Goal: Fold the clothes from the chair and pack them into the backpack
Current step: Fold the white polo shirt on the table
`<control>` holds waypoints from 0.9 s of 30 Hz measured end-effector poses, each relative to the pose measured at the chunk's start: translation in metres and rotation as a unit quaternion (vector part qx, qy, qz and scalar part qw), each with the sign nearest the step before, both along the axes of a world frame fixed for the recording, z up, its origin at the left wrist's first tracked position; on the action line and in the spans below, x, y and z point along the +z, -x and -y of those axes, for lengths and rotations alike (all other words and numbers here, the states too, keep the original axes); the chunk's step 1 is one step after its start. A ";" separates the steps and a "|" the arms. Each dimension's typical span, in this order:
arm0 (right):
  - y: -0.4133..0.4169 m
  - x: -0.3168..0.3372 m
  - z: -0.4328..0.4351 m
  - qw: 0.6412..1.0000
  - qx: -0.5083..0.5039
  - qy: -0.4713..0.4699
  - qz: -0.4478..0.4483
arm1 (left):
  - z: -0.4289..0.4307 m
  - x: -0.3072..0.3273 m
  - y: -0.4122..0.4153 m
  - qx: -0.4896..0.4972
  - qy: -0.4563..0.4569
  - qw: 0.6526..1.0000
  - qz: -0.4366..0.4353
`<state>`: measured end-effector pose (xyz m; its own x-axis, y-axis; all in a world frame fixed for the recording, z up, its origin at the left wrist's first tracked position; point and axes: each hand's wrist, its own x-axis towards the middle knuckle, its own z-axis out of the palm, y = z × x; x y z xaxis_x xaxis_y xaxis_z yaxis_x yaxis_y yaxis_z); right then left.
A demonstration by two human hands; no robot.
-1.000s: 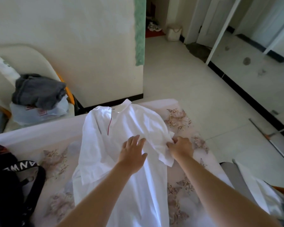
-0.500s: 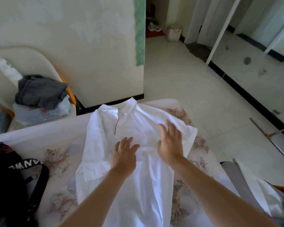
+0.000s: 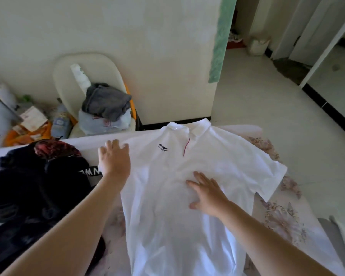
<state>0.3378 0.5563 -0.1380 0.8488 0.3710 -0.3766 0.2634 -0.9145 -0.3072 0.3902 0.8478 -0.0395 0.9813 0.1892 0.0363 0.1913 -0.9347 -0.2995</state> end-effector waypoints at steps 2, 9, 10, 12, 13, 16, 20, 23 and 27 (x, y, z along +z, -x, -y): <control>0.003 0.004 -0.004 1.000 -0.007 0.009 0.007 | -0.016 0.009 -0.002 0.028 -0.012 0.998 -0.046; 0.054 0.019 -0.009 0.999 0.003 -0.010 0.052 | 0.024 -0.032 0.083 -0.157 0.238 0.953 -0.103; 0.066 0.022 -0.005 0.998 0.000 -0.023 0.053 | 0.032 -0.039 0.101 -0.172 0.280 0.939 -0.104; 0.093 0.026 0.004 0.995 -0.015 -0.058 0.073 | 0.042 -0.052 0.137 -0.200 0.341 0.914 -0.090; 0.107 0.027 0.009 0.993 -0.026 -0.081 0.079 | 0.045 -0.056 0.154 -0.215 0.356 0.907 -0.072; 0.148 0.033 0.024 0.992 -0.044 -0.101 0.063 | 0.048 -0.064 0.200 -0.253 0.387 0.886 -0.028; 0.199 0.029 0.045 0.993 -0.055 -0.061 0.090 | 0.043 -0.068 0.250 -0.276 0.346 0.894 -0.070; 0.230 0.020 0.055 0.996 -0.039 -0.010 0.085 | 0.037 -0.080 0.276 -0.249 0.295 0.912 -0.137; 0.238 0.024 0.052 0.994 -0.091 -0.022 0.054 | 0.035 -0.074 0.283 -0.165 0.382 0.895 -0.160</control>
<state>0.0995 0.5047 -0.1140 0.9381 0.2215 -0.2662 0.1281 -0.9361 -0.3276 0.1071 0.8133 -0.1136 0.9253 -0.2631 -0.2730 -0.1140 -0.8798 0.4614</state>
